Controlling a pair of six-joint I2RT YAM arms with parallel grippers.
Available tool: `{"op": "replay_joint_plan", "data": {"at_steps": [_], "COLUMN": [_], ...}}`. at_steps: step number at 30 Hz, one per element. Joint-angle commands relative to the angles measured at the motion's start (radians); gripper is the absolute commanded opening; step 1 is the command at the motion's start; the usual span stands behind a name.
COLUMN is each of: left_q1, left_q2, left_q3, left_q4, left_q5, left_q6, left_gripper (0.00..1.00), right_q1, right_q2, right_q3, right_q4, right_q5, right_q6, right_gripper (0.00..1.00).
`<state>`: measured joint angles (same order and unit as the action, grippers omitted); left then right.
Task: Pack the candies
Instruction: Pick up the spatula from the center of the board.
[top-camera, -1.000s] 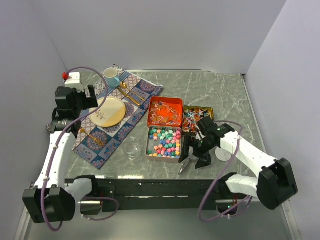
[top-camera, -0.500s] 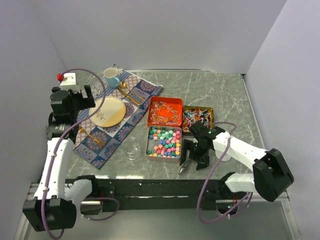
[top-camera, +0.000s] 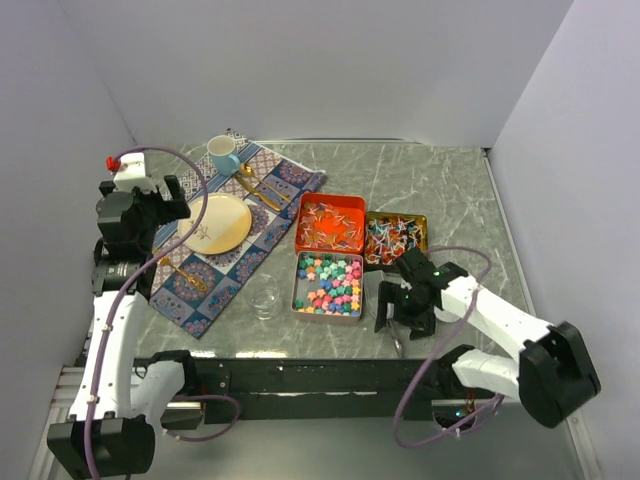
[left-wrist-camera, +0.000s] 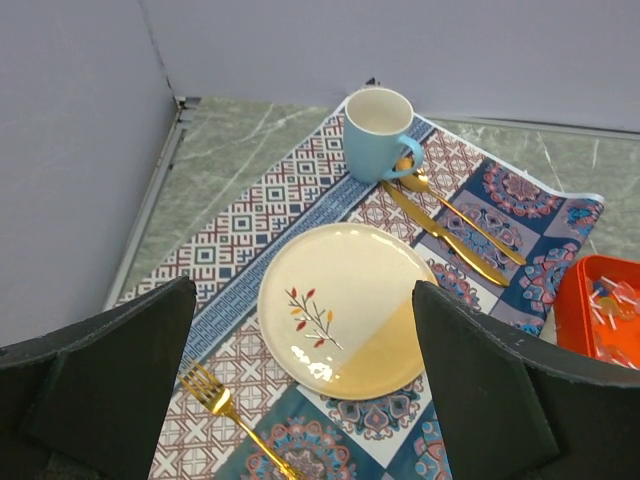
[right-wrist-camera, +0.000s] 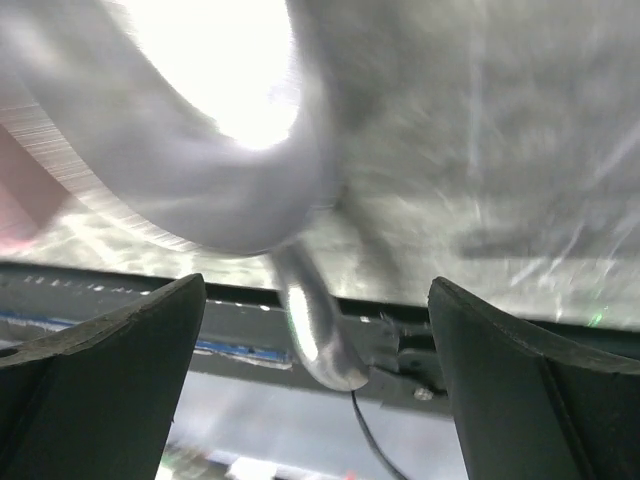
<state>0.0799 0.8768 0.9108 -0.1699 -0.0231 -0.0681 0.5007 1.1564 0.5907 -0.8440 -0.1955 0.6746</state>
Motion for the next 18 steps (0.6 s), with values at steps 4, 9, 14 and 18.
{"op": "replay_joint_plan", "data": {"at_steps": [4,9,14,18], "left_q1": [0.004,0.015,0.02,0.02], "left_q2": [-0.027,-0.027,-0.015,0.001], "left_q3": [-0.035,-0.039,-0.032,-0.027], "left_q4": [0.052,0.066,0.082,0.089], "left_q5": [0.038,0.049,0.048,0.052], "left_q6": [-0.044,-0.059,-0.055,-0.033], "left_gripper": [0.96,0.96,0.96,0.97], "right_q1": [0.001,-0.008,0.015,0.048], "right_q2": [-0.136,-0.124,-0.083,-0.046], "right_q3": [0.083,0.075,0.072,0.041], "right_q4": [0.068,0.025,0.016,0.039], "right_q5": [-0.053,-0.076,-0.013,0.013], "right_q6": [-0.22,-0.234,-0.211,-0.167], "right_gripper": [1.0,1.0,1.0,0.89]}}
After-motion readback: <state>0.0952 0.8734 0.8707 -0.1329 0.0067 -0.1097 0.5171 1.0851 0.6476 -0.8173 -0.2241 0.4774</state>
